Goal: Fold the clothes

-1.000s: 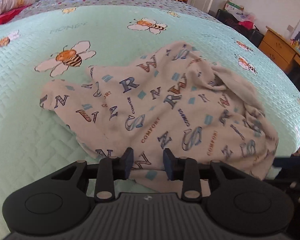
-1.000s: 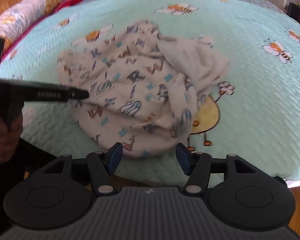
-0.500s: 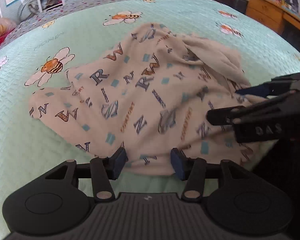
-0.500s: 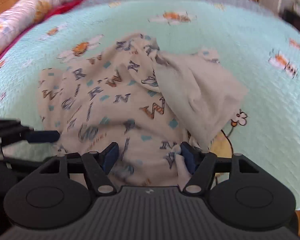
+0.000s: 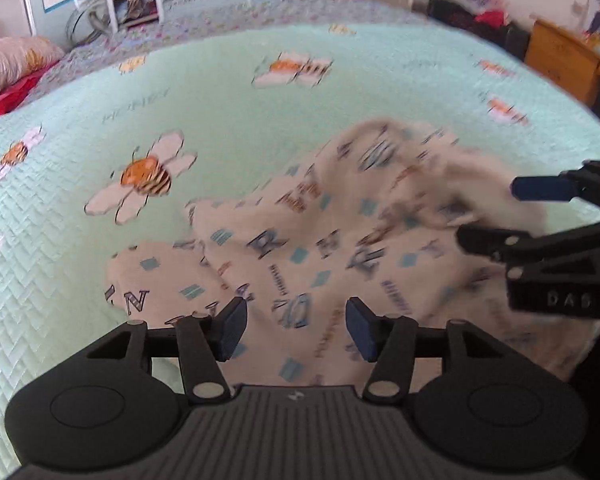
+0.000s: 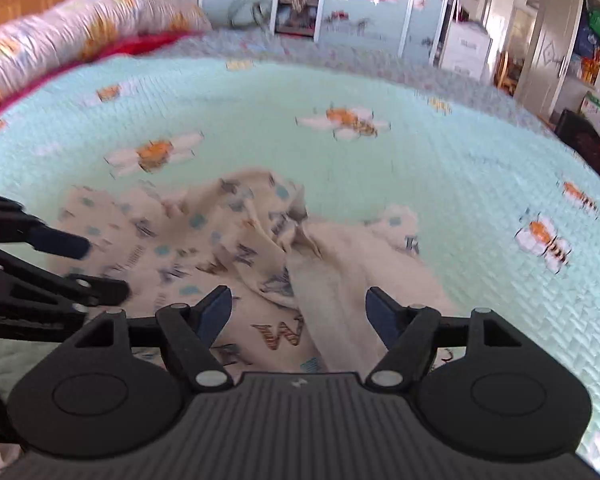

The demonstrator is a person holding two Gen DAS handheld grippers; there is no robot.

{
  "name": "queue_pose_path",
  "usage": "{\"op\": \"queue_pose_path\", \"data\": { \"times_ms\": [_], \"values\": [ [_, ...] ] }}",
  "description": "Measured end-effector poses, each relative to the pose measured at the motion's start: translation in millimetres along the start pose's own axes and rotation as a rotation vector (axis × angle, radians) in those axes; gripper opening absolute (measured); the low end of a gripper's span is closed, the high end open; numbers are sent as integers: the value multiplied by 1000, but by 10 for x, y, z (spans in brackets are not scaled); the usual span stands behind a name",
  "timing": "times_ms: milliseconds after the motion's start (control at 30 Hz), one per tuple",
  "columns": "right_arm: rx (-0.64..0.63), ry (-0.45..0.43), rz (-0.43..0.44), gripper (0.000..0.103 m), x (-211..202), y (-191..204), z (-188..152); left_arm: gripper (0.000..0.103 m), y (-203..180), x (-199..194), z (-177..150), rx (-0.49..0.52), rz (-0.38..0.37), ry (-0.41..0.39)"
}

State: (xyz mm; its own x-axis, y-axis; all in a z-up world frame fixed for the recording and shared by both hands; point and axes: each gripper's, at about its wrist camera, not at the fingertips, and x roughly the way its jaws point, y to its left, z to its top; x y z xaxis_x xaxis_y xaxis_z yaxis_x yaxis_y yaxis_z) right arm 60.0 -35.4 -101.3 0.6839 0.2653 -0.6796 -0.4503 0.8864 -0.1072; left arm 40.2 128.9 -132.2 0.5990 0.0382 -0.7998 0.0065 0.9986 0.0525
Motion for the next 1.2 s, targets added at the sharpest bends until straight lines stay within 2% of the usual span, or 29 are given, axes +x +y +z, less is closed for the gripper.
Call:
{"op": "queue_pose_path", "data": {
  "times_ms": [33,100,200,233,267,300,333,500,567,633,667,700,767,867,967,1000,1033,1067,1133,1167,1200],
  "values": [
    [2,20,-19,73,136,-40,-4,61,37,85,-32,-11,6,13],
    [54,31,-58,73,259,-221,-14,62,93,70,-82,-27,-10,-10],
    [211,31,-13,73,230,-531,-35,61,114,19,-67,-25,-21,-20],
    [221,20,-7,73,186,-544,-55,61,114,3,-40,-30,-27,-27],
    [230,9,-1,66,142,-556,-76,61,114,-14,-13,-35,-33,-34],
    [235,2,4,54,116,-559,-87,61,104,-19,30,-36,-44,-45],
    [229,4,7,50,139,-537,-75,61,87,-16,84,-34,-59,-60],
    [198,18,21,36,258,-429,-12,61,34,130,398,-38,-121,-106],
    [187,33,28,30,331,-410,29,61,35,310,502,-46,-124,-79],
    [186,47,39,23,394,-406,61,49,29,515,566,-48,-107,-40],
    [187,48,45,18,407,-407,82,44,25,538,580,-47,-96,-46],
    [186,38,49,13,376,-401,117,32,19,528,597,-43,-87,-60],
    [181,6,59,9,304,-392,215,20,51,448,645,-45,-80,-99],
    [144,-97,97,8,142,-330,539,15,261,276,785,-94,-42,-182],
    [88,-200,134,7,8,-202,995,13,534,-9,979,-132,51,-304],
    [73,-235,148,7,-35,-157,1153,6,617,-146,1032,-141,89,-354],
    [61,-273,165,7,-79,-106,1317,6,699,-290,1078,-156,128,-397],
    [48,-304,181,9,-108,-52,1466,6,781,-407,1109,-180,161,-423],
    [22,-325,198,33,-66,72,1667,7,920,-499,1127,-216,191,-412],
    [5,-310,190,67,11,131,1700,9,974,-481,1106,-221,203,-384],
    [-5,-295,174,79,80,181,1709,13,1023,-430,1055,-224,220,-341]
  ]
}}
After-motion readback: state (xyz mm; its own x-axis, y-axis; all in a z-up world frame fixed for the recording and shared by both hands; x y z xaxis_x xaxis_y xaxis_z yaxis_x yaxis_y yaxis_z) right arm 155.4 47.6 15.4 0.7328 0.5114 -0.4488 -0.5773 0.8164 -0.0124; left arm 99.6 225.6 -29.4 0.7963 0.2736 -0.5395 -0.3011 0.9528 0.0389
